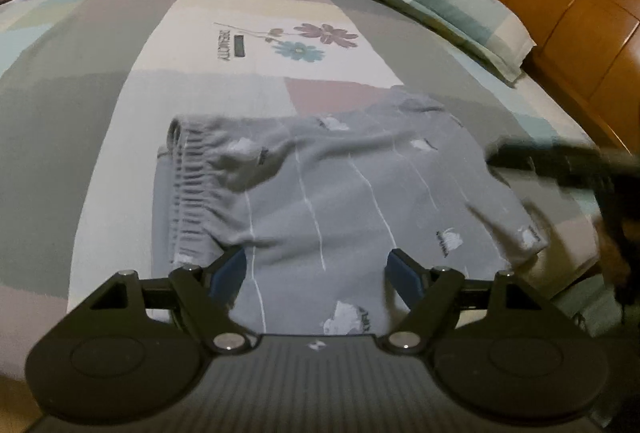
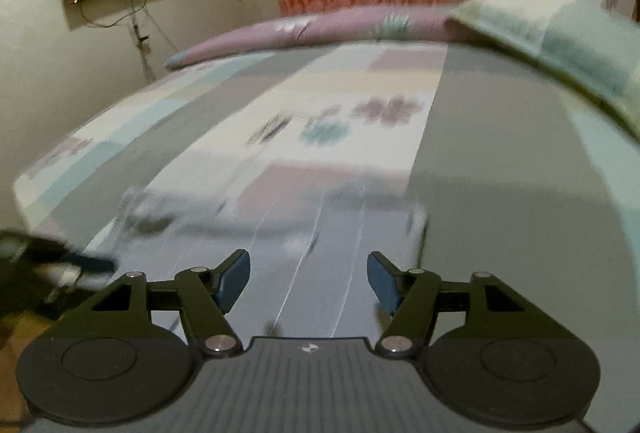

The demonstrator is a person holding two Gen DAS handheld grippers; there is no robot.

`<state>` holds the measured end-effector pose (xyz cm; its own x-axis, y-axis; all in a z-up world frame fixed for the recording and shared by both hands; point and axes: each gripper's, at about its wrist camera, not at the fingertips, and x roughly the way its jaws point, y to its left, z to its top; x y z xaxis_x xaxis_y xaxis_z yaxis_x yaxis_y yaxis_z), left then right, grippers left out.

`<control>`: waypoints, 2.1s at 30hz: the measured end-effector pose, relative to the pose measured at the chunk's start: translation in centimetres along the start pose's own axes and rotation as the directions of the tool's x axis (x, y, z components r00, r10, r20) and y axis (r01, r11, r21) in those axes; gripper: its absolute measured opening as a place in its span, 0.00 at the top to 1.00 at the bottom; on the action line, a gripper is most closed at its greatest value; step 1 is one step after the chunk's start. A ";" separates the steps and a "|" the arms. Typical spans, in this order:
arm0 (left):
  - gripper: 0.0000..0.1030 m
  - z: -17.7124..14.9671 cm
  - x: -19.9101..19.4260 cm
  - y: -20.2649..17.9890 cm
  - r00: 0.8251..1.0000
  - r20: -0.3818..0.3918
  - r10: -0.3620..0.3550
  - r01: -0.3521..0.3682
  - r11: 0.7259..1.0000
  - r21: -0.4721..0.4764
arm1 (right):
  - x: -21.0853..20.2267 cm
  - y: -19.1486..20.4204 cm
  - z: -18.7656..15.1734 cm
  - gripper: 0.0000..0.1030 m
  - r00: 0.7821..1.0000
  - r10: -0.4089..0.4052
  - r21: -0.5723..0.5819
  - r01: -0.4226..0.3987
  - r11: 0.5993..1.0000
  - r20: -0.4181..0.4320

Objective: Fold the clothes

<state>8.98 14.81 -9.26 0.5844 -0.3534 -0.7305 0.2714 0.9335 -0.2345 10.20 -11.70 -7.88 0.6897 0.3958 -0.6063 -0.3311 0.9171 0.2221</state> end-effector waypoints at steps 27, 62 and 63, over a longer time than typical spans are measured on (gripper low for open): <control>0.22 1.5 -4.3 -2.0 0.998 0.058 -0.016 0.012 0.997 0.074 | -1.2 -1.4 -2.3 0.30 1.000 -0.006 0.103 0.004 0.995 0.014; 0.20 5.1 1.0 -4.1 0.998 0.017 0.068 -0.070 0.983 0.169 | -3.3 4.8 -3.3 0.25 0.997 -0.072 0.015 0.072 0.997 0.008; 0.20 5.3 1.5 -4.1 0.997 0.015 0.070 -0.071 0.984 0.166 | -2.9 4.9 -3.4 0.25 0.997 -0.075 0.005 0.075 0.997 0.006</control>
<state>12.80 10.15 -5.97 0.6130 -0.2883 -0.7356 0.3525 0.9331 -0.0720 4.41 -8.56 -7.61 0.7162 0.3263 -0.6169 -0.2756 0.9443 0.1795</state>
